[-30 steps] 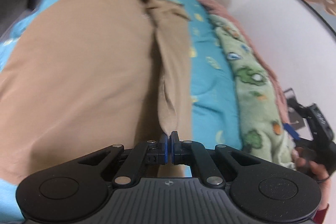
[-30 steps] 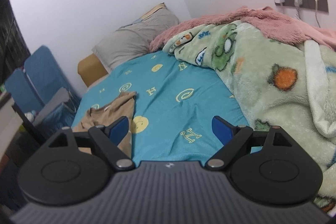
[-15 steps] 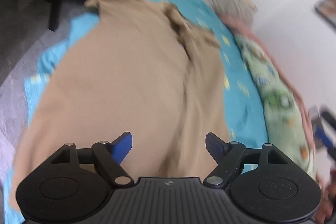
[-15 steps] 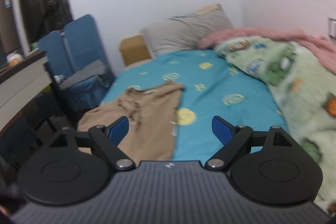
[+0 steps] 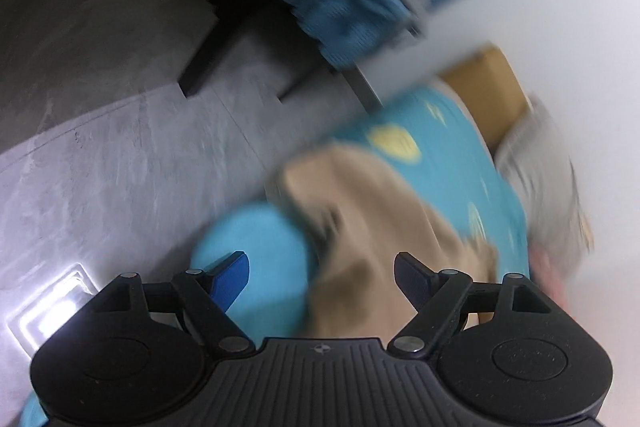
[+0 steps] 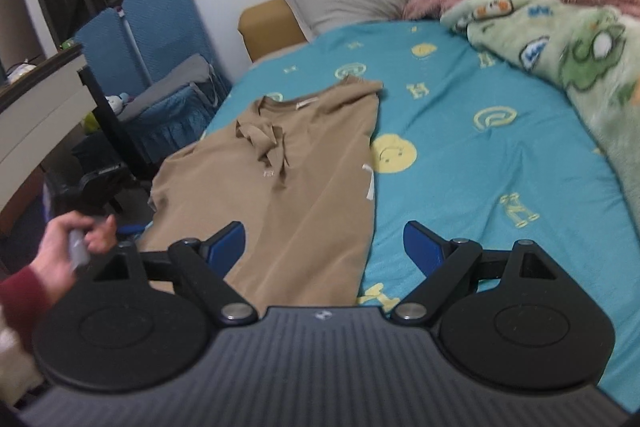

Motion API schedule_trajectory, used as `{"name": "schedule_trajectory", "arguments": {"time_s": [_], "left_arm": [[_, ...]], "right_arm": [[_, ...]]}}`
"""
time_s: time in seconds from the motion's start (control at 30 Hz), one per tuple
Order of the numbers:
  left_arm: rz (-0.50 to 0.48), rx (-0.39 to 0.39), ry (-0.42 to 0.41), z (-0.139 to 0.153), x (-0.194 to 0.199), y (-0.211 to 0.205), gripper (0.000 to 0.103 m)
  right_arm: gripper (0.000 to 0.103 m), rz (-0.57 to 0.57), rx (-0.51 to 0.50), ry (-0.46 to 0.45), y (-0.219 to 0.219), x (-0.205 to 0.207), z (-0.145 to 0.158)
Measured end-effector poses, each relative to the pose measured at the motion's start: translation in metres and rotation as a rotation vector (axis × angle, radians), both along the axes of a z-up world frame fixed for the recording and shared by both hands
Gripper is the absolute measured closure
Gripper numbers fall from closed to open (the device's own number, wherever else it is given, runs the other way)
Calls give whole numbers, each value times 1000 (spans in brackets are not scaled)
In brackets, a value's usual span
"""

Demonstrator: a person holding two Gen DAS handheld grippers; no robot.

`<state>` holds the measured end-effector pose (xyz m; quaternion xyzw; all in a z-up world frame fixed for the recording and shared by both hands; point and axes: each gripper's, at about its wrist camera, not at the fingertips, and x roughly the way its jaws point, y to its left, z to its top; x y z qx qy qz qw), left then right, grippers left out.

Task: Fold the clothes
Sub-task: 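Grasp the opposite side edge of the tan shirt with the left gripper, then fold that side over toward the shirt center with the left gripper, release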

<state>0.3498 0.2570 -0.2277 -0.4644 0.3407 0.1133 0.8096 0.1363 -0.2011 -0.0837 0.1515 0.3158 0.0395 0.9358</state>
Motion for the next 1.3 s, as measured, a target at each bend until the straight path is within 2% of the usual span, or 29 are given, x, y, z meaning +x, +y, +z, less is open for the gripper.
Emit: {"name": "schedule_trajectory", "arguments": {"time_s": [0.07, 0.17, 0.27, 0.33, 0.37, 0.4, 0.43, 0.6, 0.73, 0.9, 1.07, 1.13, 1.23, 1.3], "left_arm": [[46, -46, -15, -15, 18, 15, 21], [47, -142, -50, -32, 38, 30, 21], [52, -152, -37, -37, 54, 31, 26], [35, -92, -42, -32, 63, 27, 37], [11, -70, -43, -31, 69, 24, 56], [-14, -49, -45, -30, 75, 22, 86], [-31, 23, -23, -23, 79, 15, 98], [-83, 377, -65, 40, 72, -26, 100], [-241, 697, -117, 108, 61, -90, 100], [-441, 959, -215, 166, 42, -195, 100], [-690, 1110, -274, 175, 30, -315, 100], [-775, 1138, -276, 163, 29, -356, 100], [-869, 1132, -256, 137, 32, -402, 99], [-924, 1114, -237, 119, 33, -421, 81]], "right_arm": [[16, 10, 10, 37, 6, 10, -9], [16, 35, 22, 63, 16, 20, -16], [16, 58, 4, 80, 26, 27, -21], [16, 65, -4, 95, 29, 28, -24], [16, 65, -4, 100, 29, 28, -25], [16, 59, 0, 100, 27, 28, -25], [16, 50, 4, 98, 25, 27, -24], [16, 28, 11, 71, 18, 20, -18], [16, 3, 5, 49, 8, 11, -10], [16, -54, 36, 48, -11, 2, -8], [16, -94, 79, 64, -30, -3, -14], [16, -125, 101, 68, -39, -3, -17], [16, -162, 138, 74, -50, -2, -21], [16, -174, 146, 67, -54, -1, -24]]}}
